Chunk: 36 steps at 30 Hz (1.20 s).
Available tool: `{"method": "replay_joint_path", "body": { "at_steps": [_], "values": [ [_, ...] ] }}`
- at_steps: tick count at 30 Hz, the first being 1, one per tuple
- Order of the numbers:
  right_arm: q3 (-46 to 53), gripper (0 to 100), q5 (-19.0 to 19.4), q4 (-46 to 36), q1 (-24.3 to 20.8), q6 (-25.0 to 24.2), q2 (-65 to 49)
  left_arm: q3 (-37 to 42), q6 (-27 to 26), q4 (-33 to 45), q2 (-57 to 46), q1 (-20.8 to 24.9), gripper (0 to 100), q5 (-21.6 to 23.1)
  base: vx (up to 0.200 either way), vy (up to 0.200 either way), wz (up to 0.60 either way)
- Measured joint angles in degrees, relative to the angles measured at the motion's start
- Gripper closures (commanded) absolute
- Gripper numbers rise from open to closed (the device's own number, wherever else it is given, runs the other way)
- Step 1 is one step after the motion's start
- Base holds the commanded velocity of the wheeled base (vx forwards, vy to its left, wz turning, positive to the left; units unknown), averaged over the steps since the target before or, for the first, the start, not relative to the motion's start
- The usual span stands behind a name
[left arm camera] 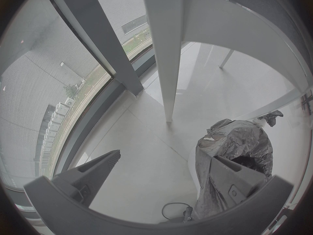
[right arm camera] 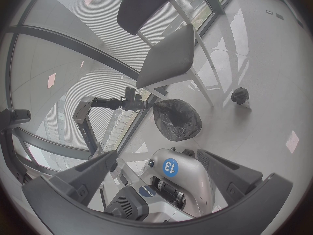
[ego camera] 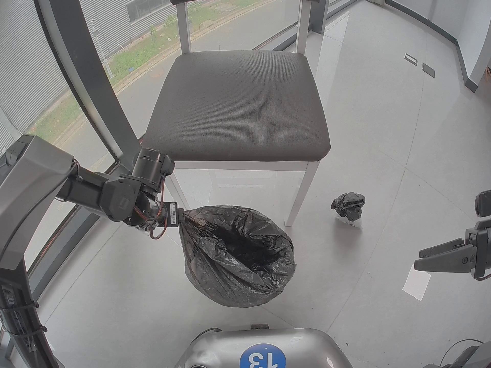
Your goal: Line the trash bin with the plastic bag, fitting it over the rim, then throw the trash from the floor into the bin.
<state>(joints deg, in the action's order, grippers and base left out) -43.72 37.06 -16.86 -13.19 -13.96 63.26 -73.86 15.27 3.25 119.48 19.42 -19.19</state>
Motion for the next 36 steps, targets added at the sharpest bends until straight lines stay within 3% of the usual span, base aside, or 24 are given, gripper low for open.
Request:
{"method": "replay_joint_path", "body": {
  "at_steps": [28, 29, 36],
  "values": [
    [0.1, 0, 0.0, 0.1, -0.1, 0.8, 0.1, 0.8, -0.8, 0.1, 1.8, -0.4, 0, -0.4, 0.0, 0.0, 0.0],
    [0.1, 0, 0.0, 0.1, -0.1, 0.8, 0.1, 0.9, -0.5, 0.1, 1.8, -0.4, 100, -0.4, 0.0, 0.0, 0.0],
    [0.1, 0, 0.0, 0.1, 0.0, 0.8, 0.1, 1.0, 0.2, 0.1, 1.8, -0.2, 100, -0.3, 0.0, 0.0, 0.0]
  ]
}}
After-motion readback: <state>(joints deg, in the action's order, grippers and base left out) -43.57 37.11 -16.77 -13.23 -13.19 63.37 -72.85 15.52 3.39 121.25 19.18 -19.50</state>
